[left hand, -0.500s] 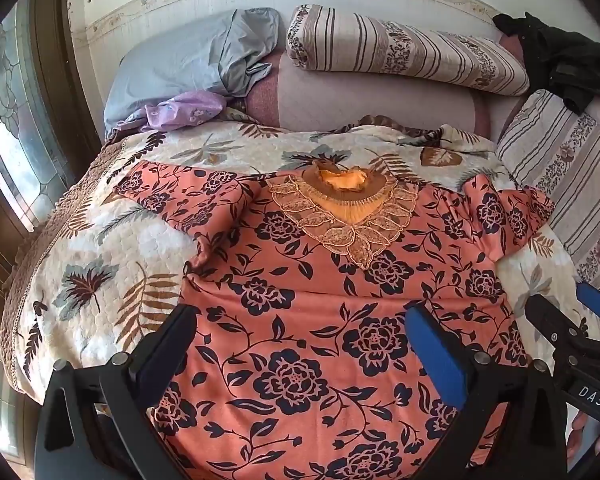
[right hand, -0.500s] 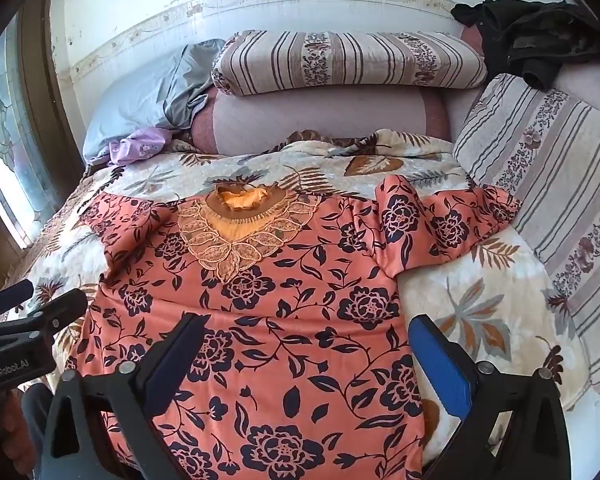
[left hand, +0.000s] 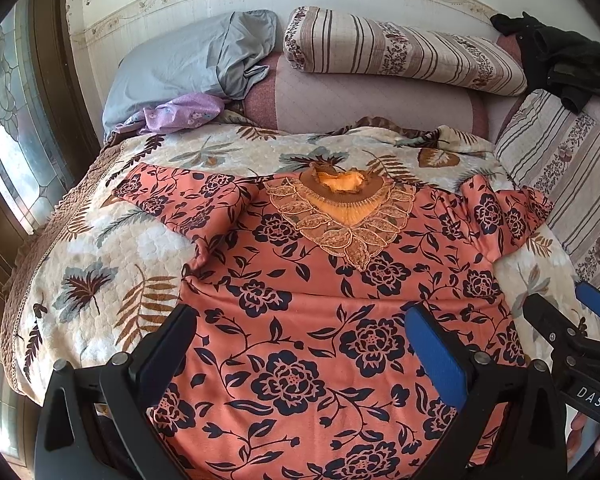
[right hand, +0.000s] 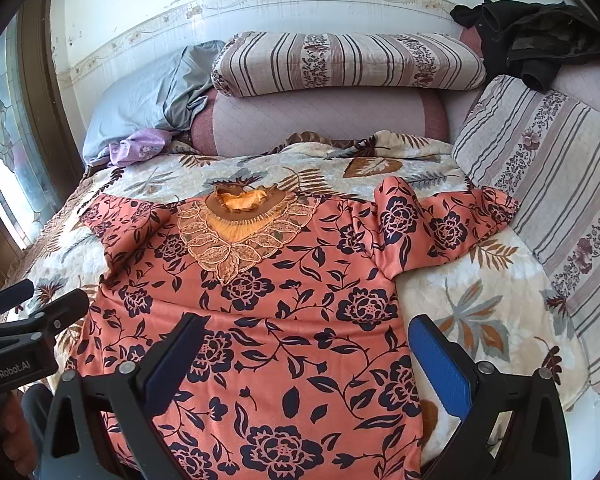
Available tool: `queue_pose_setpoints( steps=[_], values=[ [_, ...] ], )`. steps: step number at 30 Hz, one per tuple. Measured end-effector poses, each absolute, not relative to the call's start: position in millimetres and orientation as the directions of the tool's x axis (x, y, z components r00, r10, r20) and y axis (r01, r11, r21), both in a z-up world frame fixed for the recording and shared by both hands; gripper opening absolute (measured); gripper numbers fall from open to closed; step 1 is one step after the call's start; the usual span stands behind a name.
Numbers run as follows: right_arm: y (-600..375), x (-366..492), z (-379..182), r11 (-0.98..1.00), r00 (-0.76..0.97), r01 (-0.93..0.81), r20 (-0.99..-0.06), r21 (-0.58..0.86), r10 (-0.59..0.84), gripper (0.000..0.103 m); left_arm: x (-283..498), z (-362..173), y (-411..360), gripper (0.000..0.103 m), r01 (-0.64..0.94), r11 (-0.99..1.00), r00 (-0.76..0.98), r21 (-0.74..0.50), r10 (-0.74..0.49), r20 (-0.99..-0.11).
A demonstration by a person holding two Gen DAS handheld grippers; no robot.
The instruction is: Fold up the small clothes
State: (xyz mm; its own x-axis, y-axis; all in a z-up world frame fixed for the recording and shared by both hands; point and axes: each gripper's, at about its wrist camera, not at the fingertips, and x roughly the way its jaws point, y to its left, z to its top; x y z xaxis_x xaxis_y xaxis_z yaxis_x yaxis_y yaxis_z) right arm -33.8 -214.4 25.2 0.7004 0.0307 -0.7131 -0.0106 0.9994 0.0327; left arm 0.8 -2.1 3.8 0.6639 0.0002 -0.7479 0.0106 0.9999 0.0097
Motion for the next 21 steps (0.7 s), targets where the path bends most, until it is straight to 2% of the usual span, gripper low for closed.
queue_pose_setpoints(
  steps=[21],
  values=[
    [-215.6, -32.8, 25.8, 0.999, 0.698, -0.013, -0.715, 0.031, 0.031, 0.103, 2.5, 4.9, -2.5, 0.103, 0.013, 1.000, 0.662, 0.005, -0.005, -0.749]
  ],
)
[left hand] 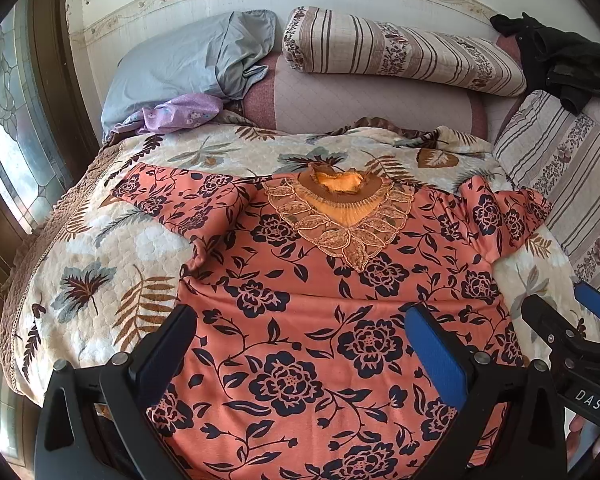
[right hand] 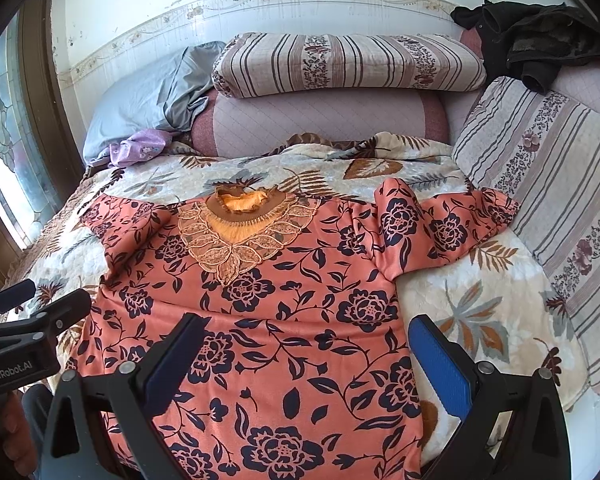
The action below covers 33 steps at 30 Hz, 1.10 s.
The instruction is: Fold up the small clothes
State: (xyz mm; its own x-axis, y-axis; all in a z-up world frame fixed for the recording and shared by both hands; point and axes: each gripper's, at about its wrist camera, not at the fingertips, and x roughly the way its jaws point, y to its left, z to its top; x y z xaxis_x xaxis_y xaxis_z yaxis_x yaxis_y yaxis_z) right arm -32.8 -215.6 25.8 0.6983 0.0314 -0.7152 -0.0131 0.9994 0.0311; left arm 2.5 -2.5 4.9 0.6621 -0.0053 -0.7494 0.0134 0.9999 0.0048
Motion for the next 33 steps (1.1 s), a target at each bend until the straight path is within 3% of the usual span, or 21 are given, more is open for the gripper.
queue_pose_setpoints(
  steps=[13, 16, 17, 19, 21, 22, 25, 28, 30, 33],
  values=[
    [-261.1, -18.2, 7.2, 0.991, 0.683, 0.021, -0.726, 0.132, 0.082, 0.103, 18.1, -25.8, 15.9, 0.103, -0.009, 0.999, 0.597, -0.042, -0.028, -0.801],
    [-327.2, -3.0, -12.5, 0.939, 0.663, 0.134, -0.733, 0.318, 0.154, 0.103, 25.5, -46.6, 30.0, 0.103, -0.039, 0.997, 0.550, -0.065, -0.033, -0.835],
    [-350.8, 4.9, -34.0, 0.855, 0.644, 0.193, -0.720, 0.481, 0.259, 0.103, 27.9, -53.0, 34.1, 0.103, -0.051, 0.996, 0.536, -0.070, -0.032, -0.844],
    [-402.2, 22.9, -58.5, 0.737, 0.652, 0.279, -0.685, 0.616, 0.325, 0.103, 32.9, -65.9, 40.9, 0.103, -0.074, 0.995, 0.507, -0.070, -0.023, -0.861],
    [-457.1, 43.8, -75.5, 0.639, 0.672, 0.360, -0.664, 0.680, 0.328, 0.102, 38.1, -79.2, 45.8, 0.103, -0.091, 0.994, 0.476, -0.064, -0.014, -0.880],
    [-480.9, 47.6, -84.5, 0.605, 0.636, 0.439, -0.705, 0.664, 0.313, 0.102, 40.7, -85.4, 47.7, 0.103, -0.098, 0.993, 0.459, -0.064, -0.012, -0.889],
    [-541.1, 79.8, -99.0, 0.485, 0.696, 0.475, -0.651, 0.734, 0.304, 0.100, 47.1, -102.2, 52.9, 0.103, -0.116, 0.990, 0.411, -0.077, -0.023, -0.911],
    [-582.6, 119.9, -109.0, 0.451, 0.705, 0.515, -0.659, 0.729, 0.261, 0.090, 54.7, -112.2, 56.3, 0.103, -0.136, 0.988, 0.391, -0.069, -0.010, -0.921],
    [-604.5, 148.8, -114.7, 0.462, 0.688, 0.557, -0.695, 0.690, 0.208, 0.076, 59.9, -116.1, 59.1, 0.103, -0.146, 0.987, 0.385, -0.060, 0.001, -0.923],
    [-632.1, 183.8, -126.3, 0.454, 0.668, 0.612, -0.730, 0.648, 0.142, 0.069, 65.7, -119.2, 63.6, 0.103, -0.157, 0.986, 0.385, -0.056, 0.009, -0.923]
  ],
)
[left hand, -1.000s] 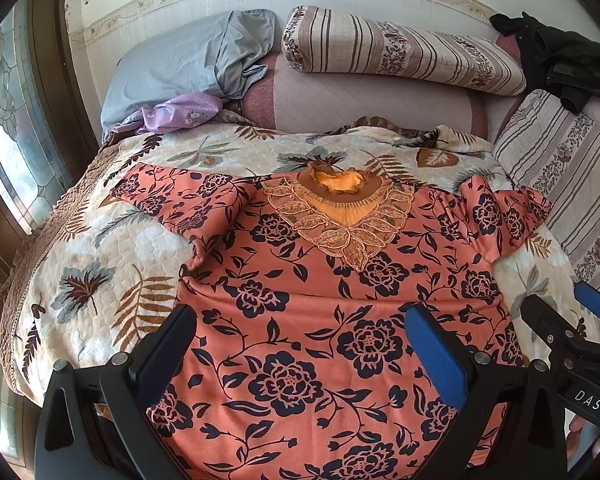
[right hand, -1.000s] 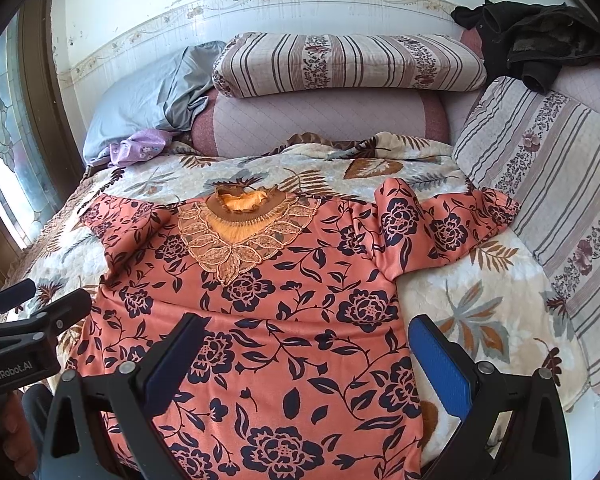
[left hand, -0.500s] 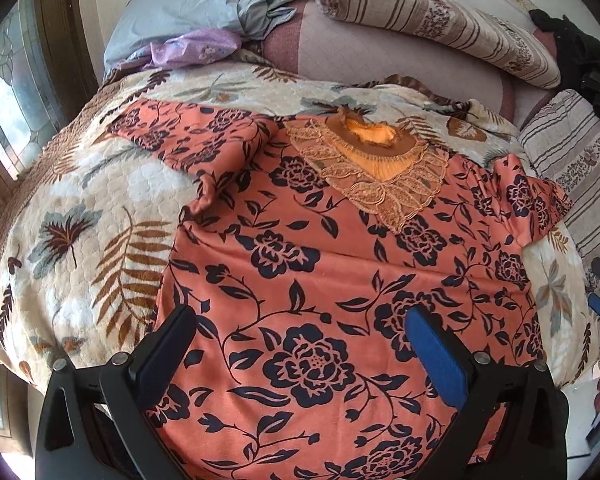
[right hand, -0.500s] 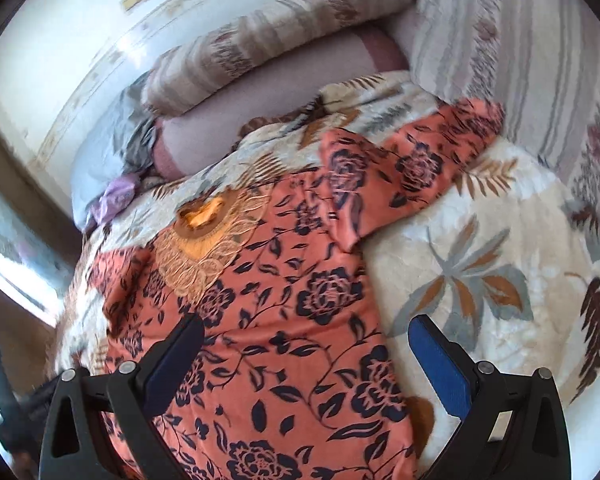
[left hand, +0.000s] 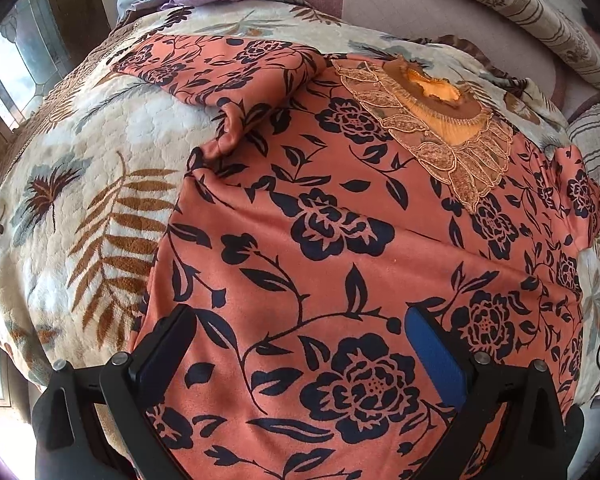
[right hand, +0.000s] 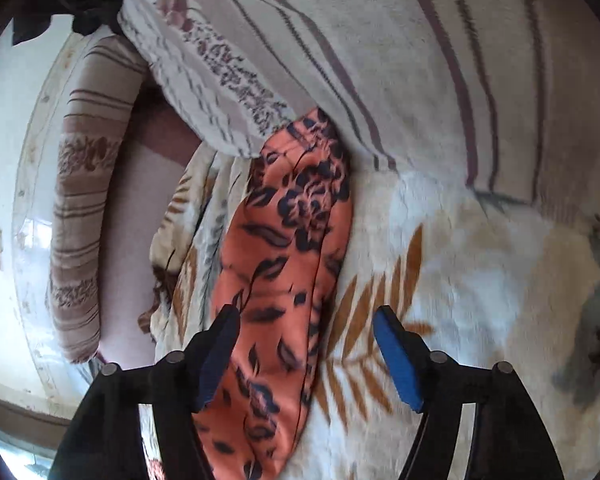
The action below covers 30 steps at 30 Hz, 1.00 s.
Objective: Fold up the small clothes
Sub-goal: 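Grasp the dress sleeve with the right tool and lift it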
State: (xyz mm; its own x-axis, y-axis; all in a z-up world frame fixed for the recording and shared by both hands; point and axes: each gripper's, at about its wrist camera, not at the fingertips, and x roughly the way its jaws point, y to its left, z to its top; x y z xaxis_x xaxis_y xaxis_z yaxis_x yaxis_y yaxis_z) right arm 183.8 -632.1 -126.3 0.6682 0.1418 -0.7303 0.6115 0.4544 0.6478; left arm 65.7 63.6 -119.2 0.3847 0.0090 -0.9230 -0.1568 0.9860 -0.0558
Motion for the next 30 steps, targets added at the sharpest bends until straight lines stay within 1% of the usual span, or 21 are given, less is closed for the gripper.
queue_pose_setpoints(
  steps=[5, 6, 7, 8, 9, 10, 11, 13, 16, 18, 22, 24, 25, 27, 28, 29, 30],
  values=[
    [-653.5, 225.3, -137.8, 0.469, 0.636, 0.657, -0.768, 0.590, 0.074, 0.069, 72.5, -124.7, 71.1, 0.103, -0.169, 0.983, 0.389, -0.068, 0.003, -0.921],
    [-654.7, 230.5, -136.7, 0.478, 0.637, 0.657, -0.769, 0.583, 0.062, 0.065, 74.0, -126.6, 72.1, 0.103, -0.174, 0.982, 0.384, -0.072, 0.000, -0.923],
    [-655.3, 238.0, -135.2, 0.497, 0.633, 0.651, -0.772, 0.574, 0.063, 0.057, 74.9, -128.5, 73.3, 0.103, -0.177, 0.981, 0.379, -0.077, -0.004, -0.925],
    [-654.4, 246.9, -134.4, 0.519, 0.612, 0.651, -0.788, 0.554, 0.074, 0.026, 75.1, -129.8, 74.5, 0.103, -0.178, 0.981, 0.375, -0.082, -0.009, -0.927],
    [-653.2, 253.4, -131.2, 0.543, 0.592, 0.653, -0.803, 0.529, 0.071, 0.013, 75.3, -130.7, 75.7, 0.103, -0.178, 0.980, 0.374, -0.085, -0.013, -0.927],
    [-650.2, 256.8, -124.8, 0.567, 0.592, 0.640, -0.803, 0.519, 0.067, 0.012, 74.6, -130.9, 76.8, 0.103, -0.178, 0.980, 0.376, -0.086, -0.013, -0.927],
    [-647.4, 259.4, -115.1, 0.588, 0.600, 0.624, -0.798, 0.515, 0.061, 0.008, 73.6, -130.6, 78.5, 0.103, -0.178, 0.980, 0.379, -0.088, -0.014, -0.925],
    [-635.2, 259.1, -87.4, 0.629, 0.638, 0.579, -0.769, 0.519, 0.047, 0.008, 69.9, -129.0, 83.2, 0.103, -0.184, 0.978, 0.391, -0.100, -0.020, -0.920],
    [-602.6, 260.3, -26.6, 0.730, 0.710, 0.465, -0.704, 0.501, 0.031, 0.008, 63.9, -126.0, 92.5, 0.103, -0.196, 0.972, 0.412, -0.132, -0.041, -0.910],
    [-566.3, 258.6, 23.1, 0.793, 0.770, 0.365, -0.637, 0.488, 0.037, 0.007, 59.5, -124.3, 99.1, 0.103, -0.209, 0.966, 0.424, -0.153, -0.051, -0.904],
    [-462.3, 244.5, 116.5, 0.889, 0.868, 0.103, -0.476, 0.446, 0.139, 0.007, 47.7, -120.4, 114.5, 0.103, -0.236, 0.951, 0.456, -0.201, -0.074, -0.887],
    [-396.9, 233.6, 145.1, 0.907, 0.887, -0.045, -0.402, 0.419, 0.229, 0.007, 40.4, -119.4, 123.4, 0.103, -0.252, 0.942, 0.465, -0.221, -0.082, -0.882],
    [-367.8, 228.8, 151.3, 0.898, 0.883, -0.111, -0.372, 0.427, 0.286, 0.007, 36.7, -119.0, 128.0, 0.103, -0.259, 0.938, 0.467, -0.229, -0.086, -0.880],
    [-327.9, 219.2, 142.3, 0.841, 0.849, -0.204, -0.337, 0.501, 0.407, 0.011, 27.5, -117.2, 138.8, 0.103, -0.270, 0.933, 0.478, -0.240, -0.087, -0.874],
    [-312.6, 217.9, 127.7, 0.810, 0.827, -0.217, -0.338, 0.545, 0.449, 0.017, 23.3, -116.6, 144.1, 0.103, -0.274, 0.931, 0.482, -0.240, -0.083, -0.872],
    [-298.8, 219.7, 107.2, 0.782, 0.801, -0.204, -0.359, 0.588, 0.479, 0.053, 19.3, -116.5, 149.6, 0.103, -0.279, 0.931, 0.484, -0.237, -0.077, -0.871],
    [-293.3, 214.3, 83.2, 0.755, 0.778, -0.173, -0.383, 0.632, 0.498, 0.102, 15.5, -116.7, 155.5, 0.103, -0.284, 0.930, 0.485, -0.234, -0.071, -0.872]
  ],
)
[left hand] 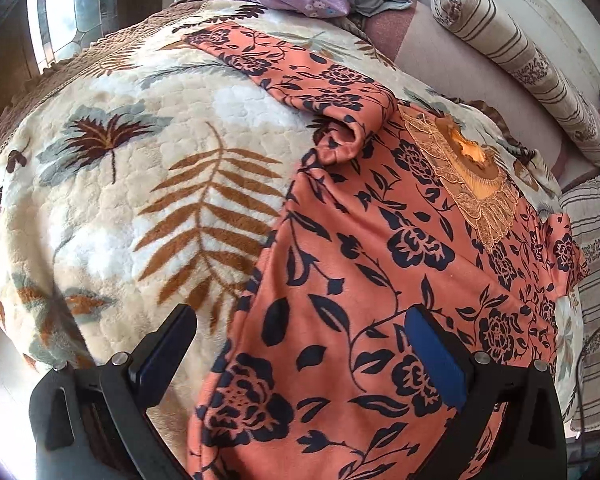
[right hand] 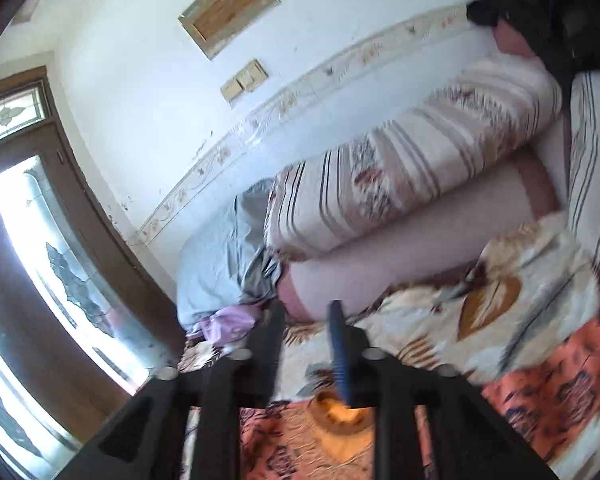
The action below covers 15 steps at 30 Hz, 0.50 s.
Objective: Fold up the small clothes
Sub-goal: 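Grasp the dress sleeve with the right tool and lift it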
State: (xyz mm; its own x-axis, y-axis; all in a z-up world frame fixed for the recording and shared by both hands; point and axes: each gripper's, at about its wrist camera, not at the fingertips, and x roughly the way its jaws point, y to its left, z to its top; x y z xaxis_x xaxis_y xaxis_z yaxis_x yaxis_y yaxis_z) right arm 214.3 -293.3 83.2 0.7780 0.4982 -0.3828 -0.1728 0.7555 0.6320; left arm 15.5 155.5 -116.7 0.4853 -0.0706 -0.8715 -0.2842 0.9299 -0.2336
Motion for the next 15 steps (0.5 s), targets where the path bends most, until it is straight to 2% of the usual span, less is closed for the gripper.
queue_pose_setpoints(
  steps=[4, 6, 8, 10, 12, 15],
  values=[
    [-338.9, 194.5, -11.8, 0.675, 0.723, 0.030, -0.482, 0.737, 0.494, 0.102, 4.8, -120.1, 180.4, 0.103, -0.333, 0.916, 0.476, -0.225, -0.042, -0.878],
    [-390.6, 169.9, -35.2, 0.638, 0.754, 0.136, -0.497, 0.758, 0.430, 0.095, 4.6, -123.5, 187.9, 0.103, -0.363, 0.904, 0.468, -0.225, -0.031, -0.883],
    [-455.6, 162.0, -56.4, 0.609, 0.787, 0.252, -0.526, 0.752, 0.324, 0.094, 8.4, -126.8, 189.9, 0.103, -0.381, 0.895, 0.462, -0.233, -0.034, -0.886],
    [-520.0, 160.4, -74.3, 0.567, 0.784, 0.369, -0.574, 0.737, 0.236, 0.086, 17.6, -129.9, 182.7, 0.103, -0.384, 0.893, 0.453, -0.236, -0.041, -0.891],
    [-572.1, 163.0, -91.7, 0.531, 0.763, 0.448, -0.617, 0.719, 0.191, 0.073, 28.7, -130.7, 168.2, 0.103, -0.365, 0.902, 0.445, -0.230, -0.048, -0.894],
    [-624.1, 176.8, -109.0, 0.541, 0.728, 0.526, -0.677, 0.656, 0.113, 0.072, 44.7, -130.9, 141.8, 0.103, -0.316, 0.923, 0.429, -0.220, -0.068, -0.901]
  ],
)
